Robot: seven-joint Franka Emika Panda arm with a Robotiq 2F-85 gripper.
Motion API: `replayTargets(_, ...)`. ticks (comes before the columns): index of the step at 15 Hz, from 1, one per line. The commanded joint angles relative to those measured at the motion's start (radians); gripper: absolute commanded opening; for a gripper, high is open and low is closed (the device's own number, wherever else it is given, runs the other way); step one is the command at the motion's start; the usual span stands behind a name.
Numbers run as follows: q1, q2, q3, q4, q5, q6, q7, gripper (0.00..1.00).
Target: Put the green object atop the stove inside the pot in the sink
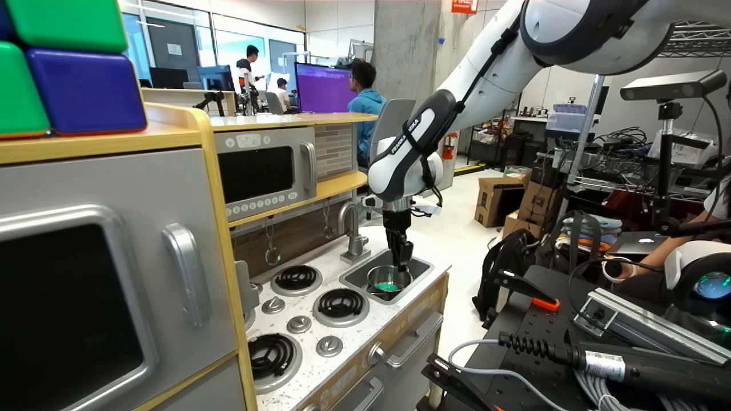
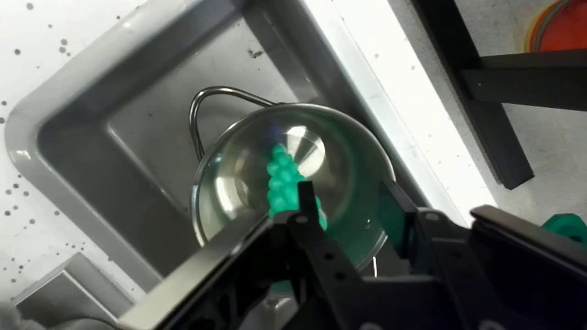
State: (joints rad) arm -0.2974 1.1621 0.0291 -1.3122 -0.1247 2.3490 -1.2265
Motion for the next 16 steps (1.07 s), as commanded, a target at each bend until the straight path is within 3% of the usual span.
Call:
replayTargets(1,-0.002,0.091,0.003,0.16,0.031,-0.105,0.022,0.16)
replayTargets(2,-0.01,0.085,0.018,0.162,0.041,-0.137,0.013,0.66)
replayTargets(4,-0.01,0.036,0.035,0.11,0.047,-0.182,-0.019,0.72)
replayTargets(5,0.004,0.053,0.005,0.103,0.025,-0.117,0.009,0.8)
replayTargets(6,0.006,0.052,0.007,0.104,0.026,-0.124,0.008,0.62)
replayTargets(7,0.007,0.053,0.007,0.104,0.026,-0.123,0.009,0.95)
replayTargets(10,-0.045,-0.092,0.056,-0.133,0.028,0.052,-0.068,1.0)
replayTargets(16,-0.201,-0.237,0.192,-0.397,0.103,0.354,-0.245,1.0)
